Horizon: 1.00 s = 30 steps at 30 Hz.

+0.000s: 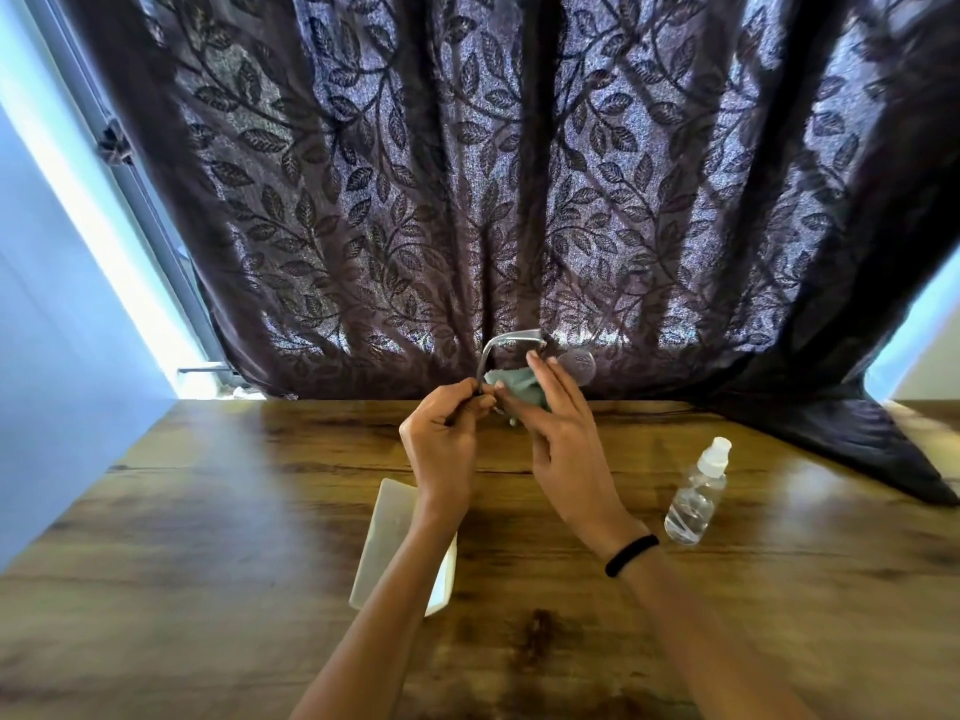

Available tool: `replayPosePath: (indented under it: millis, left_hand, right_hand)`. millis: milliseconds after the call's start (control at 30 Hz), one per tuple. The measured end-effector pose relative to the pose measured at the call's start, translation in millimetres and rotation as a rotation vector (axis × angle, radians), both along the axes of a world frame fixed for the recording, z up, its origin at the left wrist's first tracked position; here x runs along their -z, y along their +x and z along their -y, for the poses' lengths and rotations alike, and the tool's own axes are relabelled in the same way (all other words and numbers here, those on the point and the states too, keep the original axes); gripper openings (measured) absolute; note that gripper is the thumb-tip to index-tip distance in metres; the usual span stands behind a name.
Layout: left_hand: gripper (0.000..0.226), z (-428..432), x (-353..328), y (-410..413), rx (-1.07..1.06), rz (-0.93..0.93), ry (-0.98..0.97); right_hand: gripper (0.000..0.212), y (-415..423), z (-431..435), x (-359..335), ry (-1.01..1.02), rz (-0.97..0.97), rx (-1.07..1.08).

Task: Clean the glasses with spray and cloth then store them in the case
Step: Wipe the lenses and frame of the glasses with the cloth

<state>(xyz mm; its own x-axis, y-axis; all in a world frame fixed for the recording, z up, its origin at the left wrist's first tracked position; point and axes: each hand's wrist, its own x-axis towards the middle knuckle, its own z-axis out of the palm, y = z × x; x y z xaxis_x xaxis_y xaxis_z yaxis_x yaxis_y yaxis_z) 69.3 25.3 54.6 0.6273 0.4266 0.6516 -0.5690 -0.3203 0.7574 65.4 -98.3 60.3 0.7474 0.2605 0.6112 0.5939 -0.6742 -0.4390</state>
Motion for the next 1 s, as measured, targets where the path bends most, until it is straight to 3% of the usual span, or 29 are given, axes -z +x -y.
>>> replayPosePath:
  millis: [233, 367, 500, 633, 800, 1000]
  left_hand:
    - [0.025, -1, -1, -1, -0.030, 0.000, -0.008]
    - [0.023, -4, -3, 1, -0.035, -0.024, -0.016]
    - [0.016, -6, -3, -2, -0.048, 0.003, 0.112]
    - [0.015, -12, -4, -3, -0.066, 0.030, 0.211]
    - [0.014, -16, -3, -5, -0.051, 0.034, 0.231]
    - [0.015, -9, -3, -7, 0.026, -0.015, 0.186]
  right_hand:
    - [0.055, 7, 9, -2, 0.178, -0.101, -0.135]
    - [0.043, 8, 16, -3, 0.217, -0.043, -0.057]
    - [0.040, 6, 22, -3, 0.286, -0.053, -0.029]
    - [0.036, 2, 31, 3, 0.497, -0.121, -0.022]
    - [0.031, 6, 47, 4, 0.675, -0.086, 0.209]
    - [0.023, 14, 53, -1, 0.530, 0.108, 0.293]
